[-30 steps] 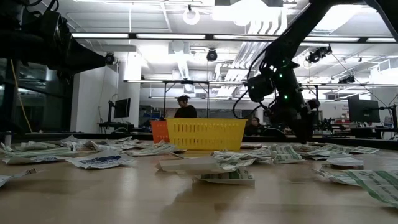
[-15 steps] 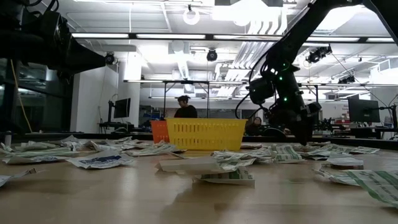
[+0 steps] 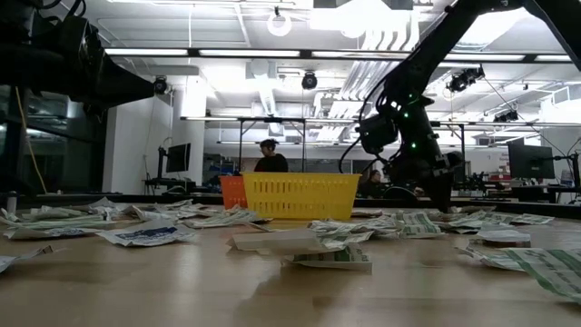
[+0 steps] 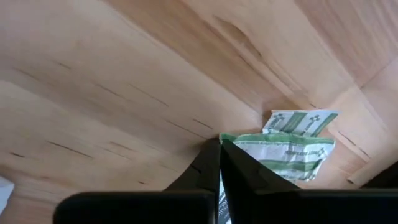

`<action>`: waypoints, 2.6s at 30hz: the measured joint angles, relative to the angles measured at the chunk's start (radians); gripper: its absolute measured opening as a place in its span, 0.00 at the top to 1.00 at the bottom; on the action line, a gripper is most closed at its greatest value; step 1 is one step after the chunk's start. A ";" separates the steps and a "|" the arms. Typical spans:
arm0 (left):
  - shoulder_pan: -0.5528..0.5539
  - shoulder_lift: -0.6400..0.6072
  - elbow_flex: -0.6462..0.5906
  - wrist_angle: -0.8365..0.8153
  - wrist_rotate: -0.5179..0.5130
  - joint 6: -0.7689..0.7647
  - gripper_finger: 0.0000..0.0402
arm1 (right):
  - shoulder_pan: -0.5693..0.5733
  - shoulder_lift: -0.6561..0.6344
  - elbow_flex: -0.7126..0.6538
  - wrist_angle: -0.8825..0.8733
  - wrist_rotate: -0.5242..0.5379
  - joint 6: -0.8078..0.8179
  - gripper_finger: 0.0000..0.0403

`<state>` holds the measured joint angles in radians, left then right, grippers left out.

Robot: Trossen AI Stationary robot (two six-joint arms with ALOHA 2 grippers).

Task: Pick & Place First Aid Supplies
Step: Put the bandage into the bottom orange bin

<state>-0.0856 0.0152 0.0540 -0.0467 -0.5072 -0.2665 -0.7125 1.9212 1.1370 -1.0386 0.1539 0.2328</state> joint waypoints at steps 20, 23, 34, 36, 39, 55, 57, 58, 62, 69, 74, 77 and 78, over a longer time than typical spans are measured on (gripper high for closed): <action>0.000 0.000 0.000 0.000 0.000 0.000 0.82 | 0.110 -0.143 0.258 -0.147 0.043 -0.145 1.00; 0.000 0.000 0.000 0.000 0.000 0.000 0.82 | 0.139 -0.143 0.331 -0.134 0.040 -0.213 1.00; 0.000 0.000 0.000 0.000 0.000 0.000 0.82 | 0.263 -0.039 0.593 -0.042 -0.065 -0.391 1.00; 0.000 0.000 0.000 0.000 0.000 0.000 0.82 | 0.279 0.010 0.643 -0.041 -0.080 -0.399 1.00; 0.000 0.000 0.000 0.000 0.000 0.000 0.82 | 0.305 0.076 0.707 -0.025 -0.100 -0.421 1.00; 0.000 0.000 0.000 0.000 0.001 0.000 0.82 | 0.425 0.262 0.771 0.200 -0.019 -0.462 1.00; 0.000 0.000 0.000 0.000 0.000 0.000 0.82 | 0.427 0.280 0.771 0.205 0.003 -0.446 1.00; 0.000 0.000 0.000 0.000 0.000 0.000 0.82 | 0.427 0.291 0.771 0.207 0.010 -0.437 1.00; 0.000 0.000 0.000 0.000 0.001 0.000 0.82 | 0.427 0.319 0.771 0.222 0.004 -0.427 1.00; 0.000 0.000 0.000 0.000 0.001 0.000 0.82 | 0.427 0.318 0.771 0.228 -0.043 -0.421 0.93; 0.000 0.000 0.000 0.000 0.001 0.000 0.82 | 0.425 0.318 0.771 0.236 -0.114 -0.414 0.78; 0.000 0.000 0.000 0.000 0.001 0.000 0.82 | 0.425 0.318 0.771 0.239 -0.161 -0.415 0.67; 0.000 0.000 0.000 0.000 0.000 0.000 0.82 | 0.425 0.318 0.771 0.242 -0.178 -0.414 0.64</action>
<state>-0.0855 0.0153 0.0540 -0.0467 -0.5068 -0.2662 -0.2878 2.2391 1.9079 -0.7962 -0.0238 -0.1815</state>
